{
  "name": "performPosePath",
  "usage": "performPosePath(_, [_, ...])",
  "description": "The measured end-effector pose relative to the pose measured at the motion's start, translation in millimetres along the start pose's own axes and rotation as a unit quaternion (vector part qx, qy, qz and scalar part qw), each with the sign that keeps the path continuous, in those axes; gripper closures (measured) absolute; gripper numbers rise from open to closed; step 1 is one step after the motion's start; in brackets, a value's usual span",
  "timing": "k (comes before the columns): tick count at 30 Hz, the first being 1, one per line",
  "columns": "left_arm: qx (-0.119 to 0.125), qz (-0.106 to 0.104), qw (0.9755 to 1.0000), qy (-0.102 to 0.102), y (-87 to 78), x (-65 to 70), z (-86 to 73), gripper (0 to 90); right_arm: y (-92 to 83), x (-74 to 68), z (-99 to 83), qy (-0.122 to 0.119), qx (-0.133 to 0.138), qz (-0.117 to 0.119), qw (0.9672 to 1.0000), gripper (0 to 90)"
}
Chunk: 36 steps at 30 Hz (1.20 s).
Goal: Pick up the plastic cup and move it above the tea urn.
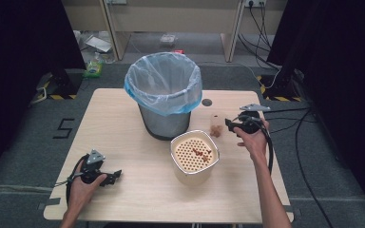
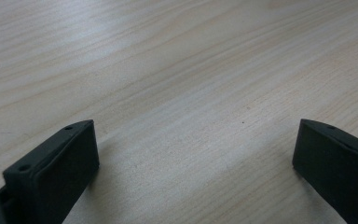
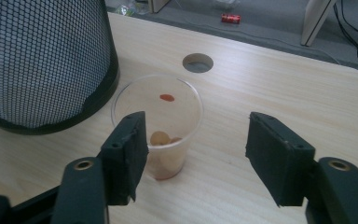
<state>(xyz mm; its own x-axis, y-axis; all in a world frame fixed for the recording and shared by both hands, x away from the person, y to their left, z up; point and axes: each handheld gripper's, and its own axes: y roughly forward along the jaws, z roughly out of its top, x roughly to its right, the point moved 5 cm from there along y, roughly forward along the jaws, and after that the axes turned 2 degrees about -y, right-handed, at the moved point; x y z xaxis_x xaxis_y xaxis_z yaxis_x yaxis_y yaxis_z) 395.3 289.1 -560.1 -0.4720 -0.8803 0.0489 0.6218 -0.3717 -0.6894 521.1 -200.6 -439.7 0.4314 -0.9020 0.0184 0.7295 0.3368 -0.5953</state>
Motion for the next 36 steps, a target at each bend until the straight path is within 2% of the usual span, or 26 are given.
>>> performPosePath(9, [0.000,0.000,1.0000,0.000,0.0,0.0,0.0,0.0,22.9,2.4,7.4,0.002,-0.021,-0.003,0.9998,48.5])
performPosePath(11, [0.000,0.000,1.0000,0.000,0.0,0.0,0.0,0.0,31.2,2.9,6.8,-0.004,-0.037,-0.007,0.9993,51.1])
performPosePath(15, [0.000,0.000,1.0000,0.000,0.0,0.0,0.0,0.0,40.5,3.0,5.4,0.001,-0.042,-0.001,0.9991,55.4])
performPosePath(18, [0.000,0.000,1.0000,0.000,0.0,0.0,0.0,0.0,47.4,3.5,1.6,-0.007,-0.056,-0.004,0.9984,56.5])
performPosePath(20, [0.000,0.000,1.0000,0.000,0.0,0.0,0.0,0.0,52.7,5.4,-2.3,0.002,-0.064,-0.003,0.9979,60.5])
performPosePath(24, [0.000,0.000,1.0000,0.000,0.0,0.0,0.0,0.0,54.7,4.8,-3.0,0.008,-0.063,0.007,0.9980,64.7])
performPosePath(25, [0.000,0.000,1.0000,0.000,0.0,0.0,0.0,0.0,55.3,4.8,-3.2,0.004,-0.064,0.007,0.9979,66.2])
performPosePath(30, [0.000,0.000,1.0000,0.000,-0.1,0.0,0.0,0.0,59.2,-1.6,-9.3,-0.003,-0.084,0.014,0.9963,73.4])
performPosePath(31, [0.000,0.000,1.0000,0.000,0.0,0.0,0.0,0.0,60.8,-3.6,-12.5,-0.006,-0.087,0.017,0.9960,77.7])
performPosePath(36, [0.000,0.000,1.0000,0.000,0.0,0.0,0.0,0.0,58.6,-5.2,-14.9,-0.007,-0.081,0.026,0.9964,81.6])
